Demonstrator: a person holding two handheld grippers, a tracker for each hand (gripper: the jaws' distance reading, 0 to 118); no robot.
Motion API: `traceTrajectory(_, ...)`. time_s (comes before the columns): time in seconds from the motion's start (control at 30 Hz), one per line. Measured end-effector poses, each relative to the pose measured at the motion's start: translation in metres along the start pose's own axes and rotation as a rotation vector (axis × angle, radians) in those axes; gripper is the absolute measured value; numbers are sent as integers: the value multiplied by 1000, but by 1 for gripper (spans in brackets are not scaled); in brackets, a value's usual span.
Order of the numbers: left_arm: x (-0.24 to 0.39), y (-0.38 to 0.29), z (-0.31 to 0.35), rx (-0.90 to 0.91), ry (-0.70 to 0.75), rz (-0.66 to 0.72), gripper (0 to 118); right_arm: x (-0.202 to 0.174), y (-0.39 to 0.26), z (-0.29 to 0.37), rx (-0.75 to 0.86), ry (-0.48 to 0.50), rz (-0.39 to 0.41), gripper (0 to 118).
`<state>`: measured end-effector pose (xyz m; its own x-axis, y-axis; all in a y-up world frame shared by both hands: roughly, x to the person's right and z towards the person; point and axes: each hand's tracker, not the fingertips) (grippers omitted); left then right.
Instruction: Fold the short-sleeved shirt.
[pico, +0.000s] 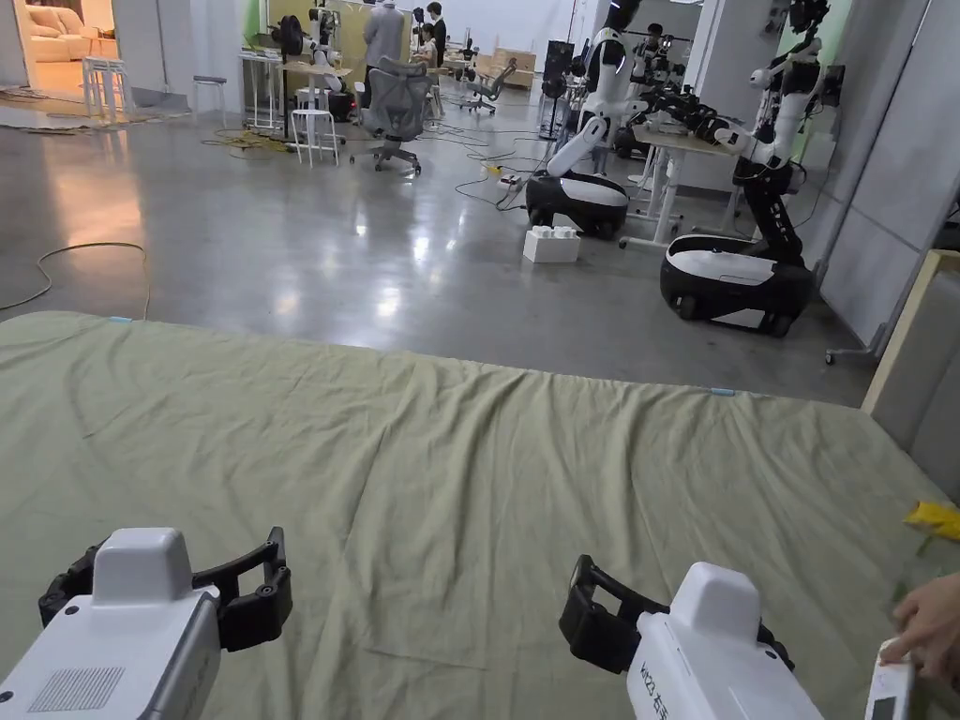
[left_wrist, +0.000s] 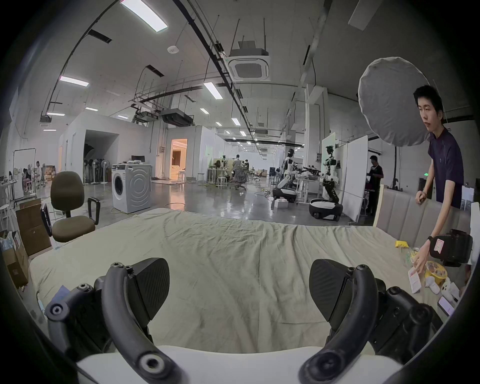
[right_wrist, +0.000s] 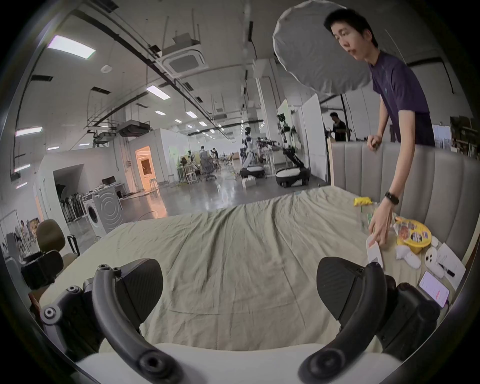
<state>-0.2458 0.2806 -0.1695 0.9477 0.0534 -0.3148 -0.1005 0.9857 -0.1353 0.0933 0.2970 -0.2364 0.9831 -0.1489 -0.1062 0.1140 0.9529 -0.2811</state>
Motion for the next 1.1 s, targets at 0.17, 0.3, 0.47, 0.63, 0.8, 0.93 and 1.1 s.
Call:
traceTrajectory(0.17, 0, 1, -2, -6, -16, -7, 108, 0, 8, -7, -61, -44, -55, 117)
traceTrajectory(0.3, 4, 2, -2, -5, -25, -23, 108, -2, 13, -13, -106, -93, -62, 117)
traceTrajectory(0.47, 7, 2, -3, -13, -37, -33, 108, 0, 9, -16, -130, -97, -53, 117)
traceTrajectory(0.63, 9, 3, -2, -15, -36, -36, 108, 2, 5, -14, -148, -86, -66, 117)
traceTrajectory(0.8, 10, 3, -1, -14, -41, -38, 108, -3, 4, -9, -116, -110, -5, 117)
traceTrajectory(0.93, 11, 4, 0, -4, -46, -47, 108, -5, 5, -8, -85, -113, 41, 117)
traceTrajectory(1.1, 10, 5, 2, 6, -51, -66, 108, -6, 7, -8, -72, -114, 58, 117)
